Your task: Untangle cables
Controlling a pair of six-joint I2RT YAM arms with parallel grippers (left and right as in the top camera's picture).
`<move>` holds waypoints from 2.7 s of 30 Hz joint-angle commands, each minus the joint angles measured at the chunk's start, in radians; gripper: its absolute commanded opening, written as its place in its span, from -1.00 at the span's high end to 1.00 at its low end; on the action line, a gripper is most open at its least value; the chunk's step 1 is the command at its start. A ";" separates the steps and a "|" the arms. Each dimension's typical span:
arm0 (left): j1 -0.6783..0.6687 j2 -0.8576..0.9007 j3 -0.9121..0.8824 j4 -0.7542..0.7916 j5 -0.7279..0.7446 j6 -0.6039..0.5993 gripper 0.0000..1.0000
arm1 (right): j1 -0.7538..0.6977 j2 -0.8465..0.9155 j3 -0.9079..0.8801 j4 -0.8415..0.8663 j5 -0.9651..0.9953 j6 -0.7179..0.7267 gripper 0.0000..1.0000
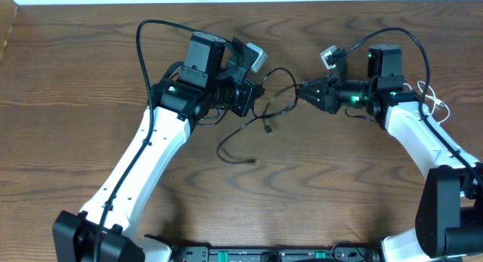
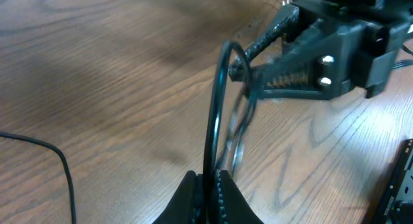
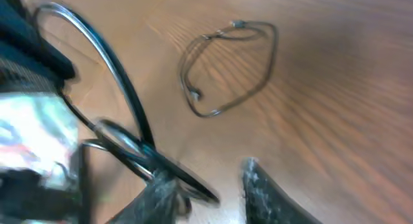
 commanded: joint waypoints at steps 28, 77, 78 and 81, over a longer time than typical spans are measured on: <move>0.003 -0.010 0.023 -0.105 -0.162 0.006 0.85 | -0.023 -0.021 0.001 -0.158 0.704 0.512 0.98; 0.003 0.038 0.016 0.044 -0.026 -0.423 0.85 | 0.050 -0.001 0.001 -0.102 0.296 0.327 0.46; 0.003 0.038 0.016 0.047 -0.003 -0.423 0.85 | 0.051 -0.001 0.001 -0.100 0.323 0.327 0.43; 0.003 0.038 0.016 0.046 0.039 -0.454 0.85 | 0.056 -0.001 0.001 -0.077 0.350 0.327 0.29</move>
